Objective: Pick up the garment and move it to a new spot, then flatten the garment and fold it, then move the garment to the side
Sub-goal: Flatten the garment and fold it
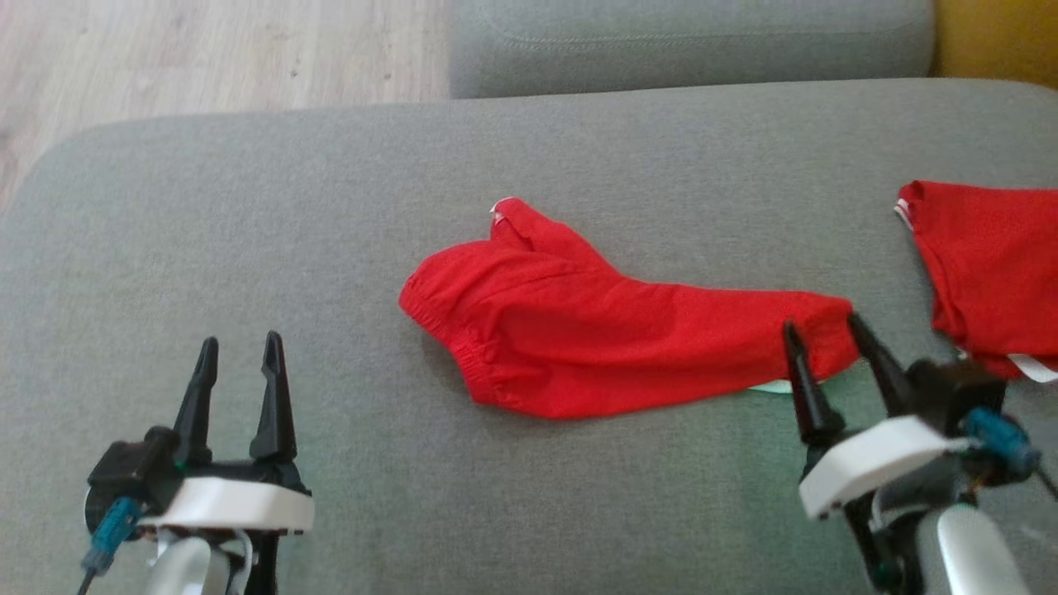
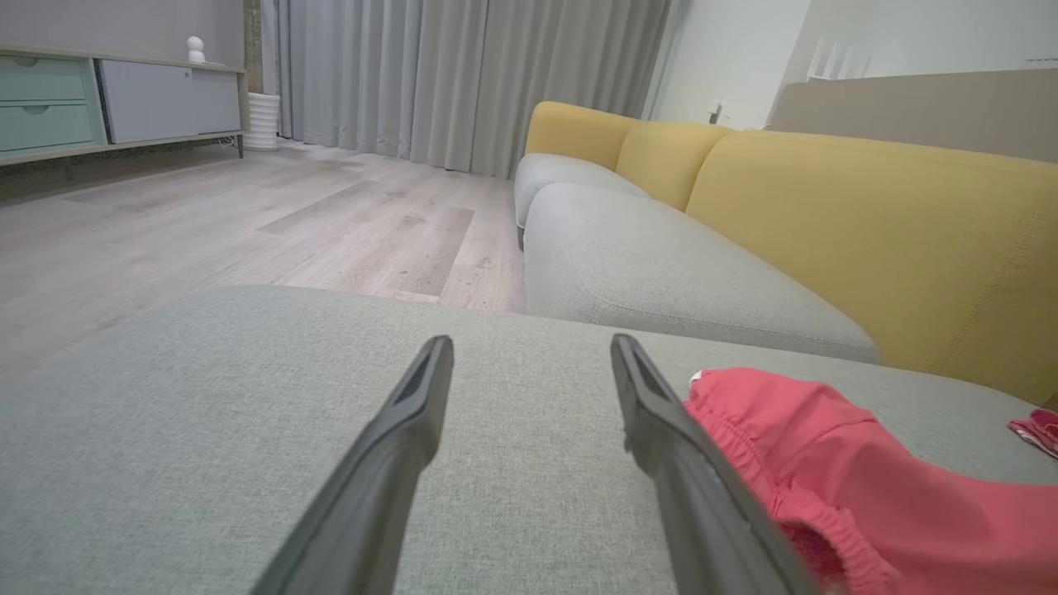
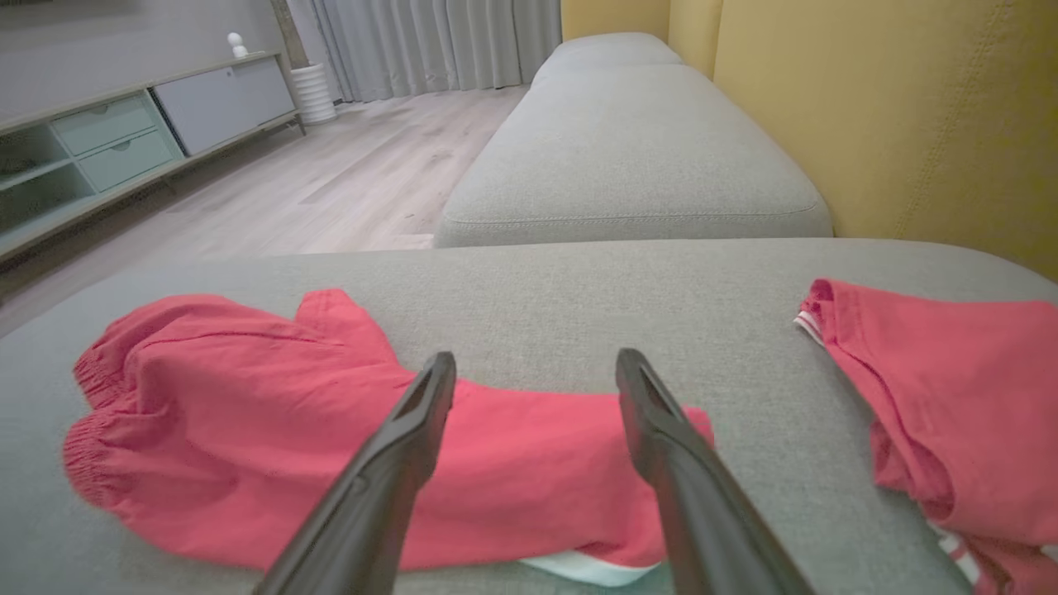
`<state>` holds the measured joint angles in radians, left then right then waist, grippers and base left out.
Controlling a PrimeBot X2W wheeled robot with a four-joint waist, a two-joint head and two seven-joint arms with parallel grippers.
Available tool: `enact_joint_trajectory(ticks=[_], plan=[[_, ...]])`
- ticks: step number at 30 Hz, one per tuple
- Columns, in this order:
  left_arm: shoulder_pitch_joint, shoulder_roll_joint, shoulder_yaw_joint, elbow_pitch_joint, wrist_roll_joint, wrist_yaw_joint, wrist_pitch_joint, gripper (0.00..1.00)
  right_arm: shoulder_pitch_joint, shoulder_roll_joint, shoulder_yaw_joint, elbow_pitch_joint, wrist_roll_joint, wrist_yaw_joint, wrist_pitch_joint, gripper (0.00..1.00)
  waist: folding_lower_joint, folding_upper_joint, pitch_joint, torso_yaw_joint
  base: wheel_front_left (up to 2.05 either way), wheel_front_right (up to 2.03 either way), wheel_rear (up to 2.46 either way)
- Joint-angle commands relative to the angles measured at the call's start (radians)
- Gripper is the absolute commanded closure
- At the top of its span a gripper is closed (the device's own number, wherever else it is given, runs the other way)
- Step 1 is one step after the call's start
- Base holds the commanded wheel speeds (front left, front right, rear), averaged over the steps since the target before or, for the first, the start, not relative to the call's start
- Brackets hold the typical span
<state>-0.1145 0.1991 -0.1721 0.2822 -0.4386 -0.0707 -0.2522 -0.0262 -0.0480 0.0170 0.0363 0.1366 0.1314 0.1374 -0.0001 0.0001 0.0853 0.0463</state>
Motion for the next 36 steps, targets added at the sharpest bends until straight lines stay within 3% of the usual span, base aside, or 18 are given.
enact_joint_trajectory(ticks=[1, 8, 15, 22, 32, 33, 34, 35, 36], plan=[[-0.017, 0.014, 0.038, -0.031, 0.009, 0.002, -0.010, 0.00, -0.006, -0.017, 0.035, -0.034, 0.005, -0.001, -0.025, 0.00, 0.0001, -0.0001, -0.010, -0.009, 0.00, 0.00, 0.00], [0.014, 0.011, 0.014, -0.046, 0.035, 0.002, -0.009, 0.00, 0.003, -0.016, 0.059, -0.021, 0.029, -0.001, -0.050, 0.00, 0.0001, -0.0001, -0.016, -0.029, 0.00, 0.00, 0.00], [-0.025, -0.048, -0.168, 0.028, 0.062, -0.044, 0.042, 0.00, -0.015, -0.015, 0.075, -0.028, 0.045, -0.001, -0.050, 0.00, 0.0001, -0.0001, 0.014, -0.040, 0.00, 0.00, 0.00], [-0.136, -0.104, -0.248, 0.187, -0.023, -0.058, 0.068, 0.00, -0.041, -0.013, 0.096, -0.025, 0.054, -0.001, -0.048, 0.00, 0.0001, -0.0001, 0.051, -0.077, 0.00, 0.00, 0.00], [-0.232, -0.095, -0.301, 0.309, -0.111, -0.060, 0.054, 0.00, -0.055, -0.008, 0.102, -0.014, 0.058, -0.001, -0.060, 0.00, 0.0001, -0.0001, 0.063, -0.123, 0.00, 0.00, 0.00], [-0.237, -0.089, -0.312, 0.308, -0.109, -0.060, 0.046, 0.09, -0.054, -0.008, 0.102, -0.014, 0.059, -0.001, -0.062, 0.00, 0.0001, -0.0001, 0.061, -0.123, 0.00, 0.00, 0.00], [-0.242, -0.082, -0.318, 0.304, -0.106, -0.060, 0.035, 0.51, -0.054, -0.008, 0.102, -0.014, 0.059, -0.001, -0.063, 0.00, 0.0001, -0.0001, 0.059, -0.123, 0.00, 0.00, 0.00], [-0.245, -0.079, -0.320, 0.297, -0.104, -0.060, 0.025, 1.00, -0.053, -0.007, 0.102, -0.013, 0.059, -0.001, -0.063, 0.00, 0.0001, -0.0001, 0.057, -0.123, 0.00, 0.00, 0.00], [-0.247, -0.076, -0.321, 0.286, -0.100, -0.060, 0.016, 1.00, -0.052, -0.007, 0.104, -0.013, 0.060, -0.001, -0.064, 0.00, 0.0001, -0.0001, 0.054, -0.122, 0.00, 0.00, 0.00]])
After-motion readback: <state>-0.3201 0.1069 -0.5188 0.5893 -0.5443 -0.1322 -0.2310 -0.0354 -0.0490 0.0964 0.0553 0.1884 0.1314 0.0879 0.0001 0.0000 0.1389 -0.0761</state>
